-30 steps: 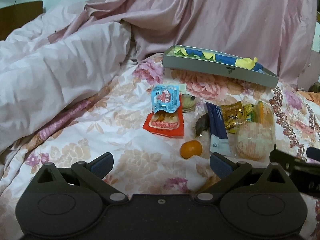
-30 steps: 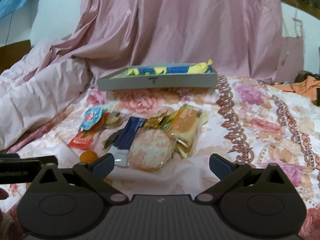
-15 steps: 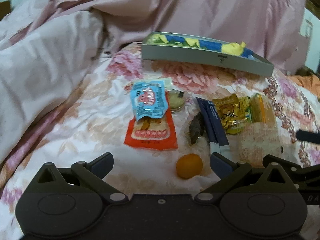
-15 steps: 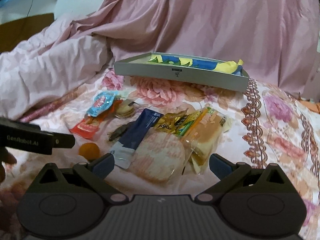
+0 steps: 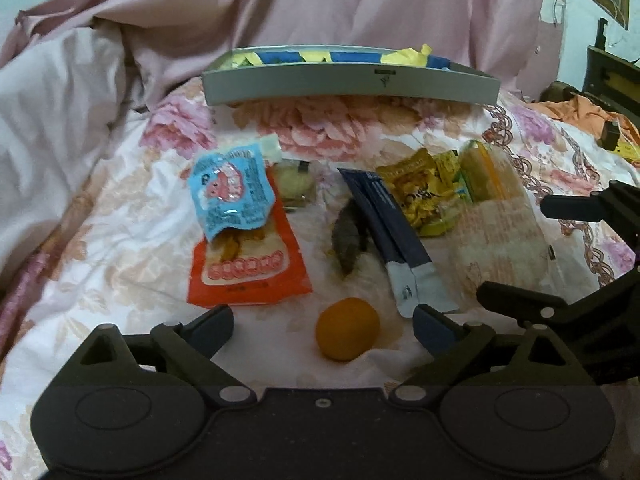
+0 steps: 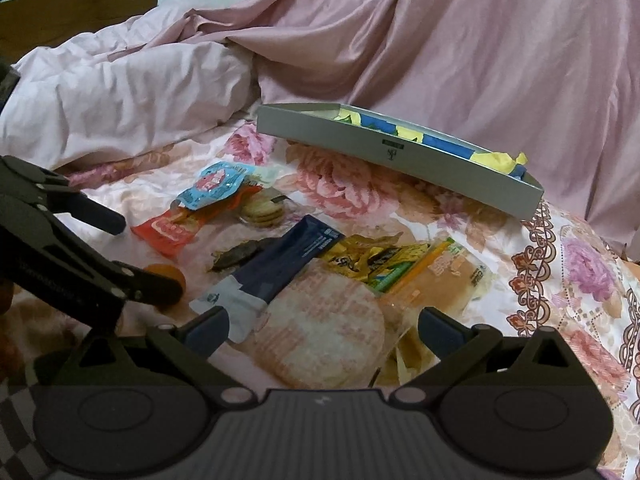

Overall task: Organize snacks
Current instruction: 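Close the left gripper on the orange mandarin while the right gripper approaches the round bun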

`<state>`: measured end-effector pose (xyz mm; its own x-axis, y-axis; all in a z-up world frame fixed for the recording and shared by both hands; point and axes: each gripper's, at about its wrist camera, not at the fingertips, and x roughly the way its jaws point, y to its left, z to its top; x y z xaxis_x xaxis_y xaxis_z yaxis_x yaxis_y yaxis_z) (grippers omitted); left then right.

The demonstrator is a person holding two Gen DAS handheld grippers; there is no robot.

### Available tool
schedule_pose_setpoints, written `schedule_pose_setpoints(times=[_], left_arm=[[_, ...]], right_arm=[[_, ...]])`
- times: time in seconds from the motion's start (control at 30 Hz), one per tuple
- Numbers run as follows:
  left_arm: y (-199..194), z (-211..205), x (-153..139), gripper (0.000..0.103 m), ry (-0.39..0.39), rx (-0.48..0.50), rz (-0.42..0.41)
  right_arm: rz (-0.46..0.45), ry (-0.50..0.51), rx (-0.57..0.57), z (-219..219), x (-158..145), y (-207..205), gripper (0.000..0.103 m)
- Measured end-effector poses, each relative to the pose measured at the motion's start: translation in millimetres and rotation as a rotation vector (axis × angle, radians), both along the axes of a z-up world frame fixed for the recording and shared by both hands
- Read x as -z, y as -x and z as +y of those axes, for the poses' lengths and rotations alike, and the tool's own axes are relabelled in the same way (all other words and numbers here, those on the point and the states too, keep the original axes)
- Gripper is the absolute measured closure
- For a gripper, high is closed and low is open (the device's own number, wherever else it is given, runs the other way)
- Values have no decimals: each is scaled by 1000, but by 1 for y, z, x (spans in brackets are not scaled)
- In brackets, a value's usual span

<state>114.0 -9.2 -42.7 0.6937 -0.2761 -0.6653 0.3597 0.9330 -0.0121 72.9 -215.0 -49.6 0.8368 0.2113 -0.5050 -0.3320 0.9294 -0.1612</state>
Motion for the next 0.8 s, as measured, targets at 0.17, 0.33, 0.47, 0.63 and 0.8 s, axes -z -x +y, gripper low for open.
schedule_pose_setpoints(times=[0.17, 0.33, 0.47, 0.63, 0.8], left_arm=[[-2, 2, 0, 20, 31, 7, 14], [0, 3, 1, 35, 65, 19, 35], [-1, -1, 4, 52, 59, 34, 64], [0, -1, 6, 58, 69, 22, 71], [1, -2, 7, 65, 71, 14, 70]], right_arm=[[25, -5, 5, -3, 4, -3, 3], [51, -13, -1, -2, 10, -6, 9], [46, -12, -15, 0, 11, -7, 9], [33, 20, -34, 5, 15, -10, 7], [16, 45, -48, 10, 18, -12, 5]])
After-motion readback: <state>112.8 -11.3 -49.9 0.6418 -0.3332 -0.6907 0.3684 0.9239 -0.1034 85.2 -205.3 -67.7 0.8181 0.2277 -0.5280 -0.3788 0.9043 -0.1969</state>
